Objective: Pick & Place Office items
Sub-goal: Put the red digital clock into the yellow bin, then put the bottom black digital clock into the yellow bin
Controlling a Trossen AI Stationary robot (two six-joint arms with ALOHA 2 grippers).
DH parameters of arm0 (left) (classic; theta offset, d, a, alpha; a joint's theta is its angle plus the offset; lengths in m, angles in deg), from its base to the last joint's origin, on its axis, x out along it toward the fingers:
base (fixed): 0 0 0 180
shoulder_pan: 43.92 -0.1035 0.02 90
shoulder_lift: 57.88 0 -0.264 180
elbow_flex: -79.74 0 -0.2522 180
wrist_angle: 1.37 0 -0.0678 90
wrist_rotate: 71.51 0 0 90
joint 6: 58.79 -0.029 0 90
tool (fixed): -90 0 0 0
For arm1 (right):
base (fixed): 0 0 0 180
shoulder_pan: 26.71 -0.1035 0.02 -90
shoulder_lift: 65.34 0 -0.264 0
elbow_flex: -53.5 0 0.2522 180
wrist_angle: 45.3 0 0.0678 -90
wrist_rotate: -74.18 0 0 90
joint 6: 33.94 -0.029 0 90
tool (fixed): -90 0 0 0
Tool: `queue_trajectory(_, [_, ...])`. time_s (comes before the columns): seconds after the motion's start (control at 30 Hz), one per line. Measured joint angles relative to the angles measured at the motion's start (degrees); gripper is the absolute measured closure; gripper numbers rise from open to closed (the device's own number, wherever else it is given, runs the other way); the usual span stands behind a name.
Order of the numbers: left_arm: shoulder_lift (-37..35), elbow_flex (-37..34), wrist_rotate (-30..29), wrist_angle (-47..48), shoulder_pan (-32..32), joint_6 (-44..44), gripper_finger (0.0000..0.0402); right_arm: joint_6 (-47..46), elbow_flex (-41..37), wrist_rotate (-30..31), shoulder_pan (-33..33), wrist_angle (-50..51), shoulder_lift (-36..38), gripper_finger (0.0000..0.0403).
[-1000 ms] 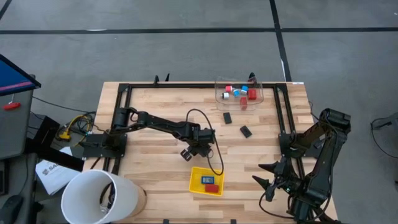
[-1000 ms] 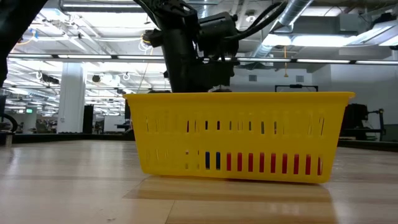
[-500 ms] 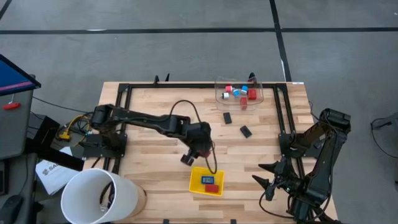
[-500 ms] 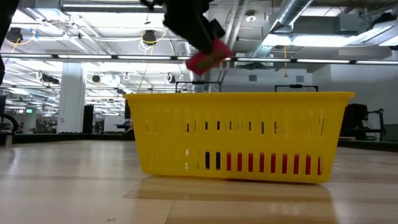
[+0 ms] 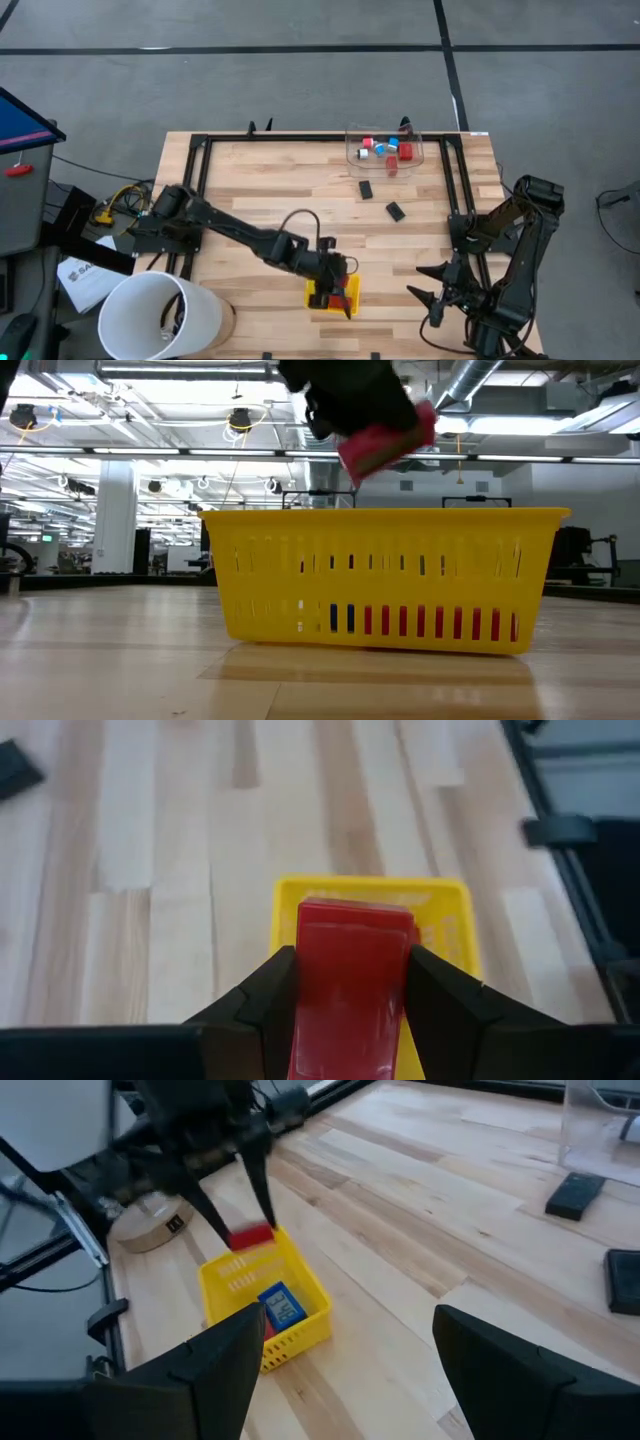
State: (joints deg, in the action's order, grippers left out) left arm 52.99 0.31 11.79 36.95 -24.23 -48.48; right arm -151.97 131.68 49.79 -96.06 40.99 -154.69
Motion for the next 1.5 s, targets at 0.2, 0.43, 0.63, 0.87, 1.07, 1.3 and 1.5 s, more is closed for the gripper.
queue_trajectory(0.2, [2.27, -0.02, -4.04, 1.32, 0.22, 8.29, 0.0259, 1.75, -0.02, 0.56, -0.8, -2.89, -0.01, 0.0122])
queue_trajectory(0.43, [3.58, -0.12, -3.44, 0.7, 2.03, 8.43, 0.0259, 3.28, 0.0, 2.12, -0.71, -3.39, -0.01, 0.0122])
queue_trajectory(0.63, [7.18, -0.28, -2.6, -0.78, 1.82, 6.35, 0.0259, 4.67, -0.02, 3.34, -0.71, -3.78, 0.0, 0.0122])
queue_trajectory(0.87, [7.27, -0.33, -1.94, -0.96, 1.48, 4.04, 0.0195, 5.98, -0.02, 3.05, -0.71, -4.08, -0.01, 0.0122])
queue_trajectory(1.07, [7.13, -0.33, -2.0, -0.95, 1.76, 2.53, 0.0141, 5.76, -0.01, 2.79, -0.41, -3.98, -0.01, 0.0122])
queue_trajectory(1.3, [2.29, -0.33, -8.85, 2.19, 3.98, -0.71, 0.0129, 5.56, -0.26, -2.88, 3.38, -3.68, -0.01, 0.0122])
queue_trajectory(1.5, [-5.08, -3.19, -26.87, 4.81, 10.99, -1.0, 0.0134, 5.49, -4.09, -16.48, 12.67, -3.77, -0.01, 0.0122])
